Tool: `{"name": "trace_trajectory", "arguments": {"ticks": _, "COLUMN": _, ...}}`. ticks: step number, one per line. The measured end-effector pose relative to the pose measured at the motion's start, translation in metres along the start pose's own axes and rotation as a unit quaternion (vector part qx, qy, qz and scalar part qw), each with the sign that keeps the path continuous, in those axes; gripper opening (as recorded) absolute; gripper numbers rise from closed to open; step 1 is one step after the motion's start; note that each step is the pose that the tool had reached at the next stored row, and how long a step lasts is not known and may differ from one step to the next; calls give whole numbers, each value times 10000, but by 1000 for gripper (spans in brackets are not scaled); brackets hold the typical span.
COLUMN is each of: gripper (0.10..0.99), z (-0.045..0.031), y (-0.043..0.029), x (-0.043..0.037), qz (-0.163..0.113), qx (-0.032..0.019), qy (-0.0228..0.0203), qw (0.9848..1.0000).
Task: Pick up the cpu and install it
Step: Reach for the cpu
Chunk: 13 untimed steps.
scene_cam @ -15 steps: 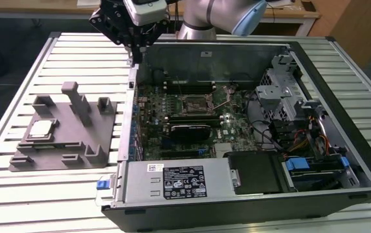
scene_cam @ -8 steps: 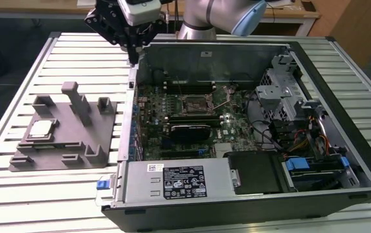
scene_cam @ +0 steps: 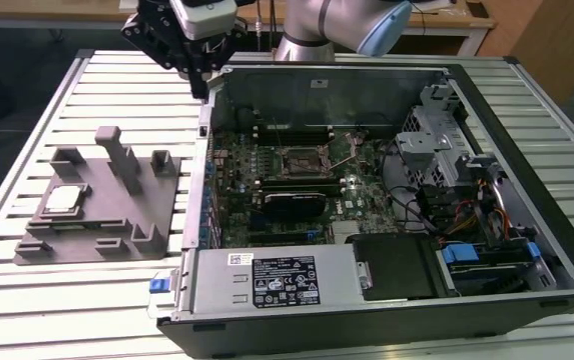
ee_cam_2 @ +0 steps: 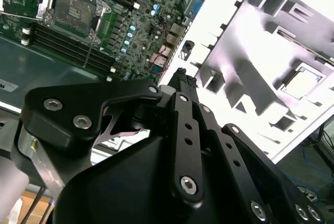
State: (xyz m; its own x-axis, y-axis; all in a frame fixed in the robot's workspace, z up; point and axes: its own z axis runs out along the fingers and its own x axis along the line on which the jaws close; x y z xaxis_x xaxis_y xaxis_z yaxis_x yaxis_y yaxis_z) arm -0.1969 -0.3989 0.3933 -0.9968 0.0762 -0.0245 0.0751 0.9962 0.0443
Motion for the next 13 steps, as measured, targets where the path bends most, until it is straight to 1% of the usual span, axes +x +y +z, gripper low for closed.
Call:
{"name": "trace_trajectory", "arguments": {"ticks": 9, "gripper": 106, "z": -3, "y": -8, "x": 107, "qz": 0, "qx": 0, "qy": 0, "qw": 10000}}
{"name": "trace_trajectory", "arguments": {"ticks": 13, "gripper": 106, "z": -4, "y": -13, "x": 166, "qz": 0, "qx": 0, "qy": 0, "qw": 10000}}
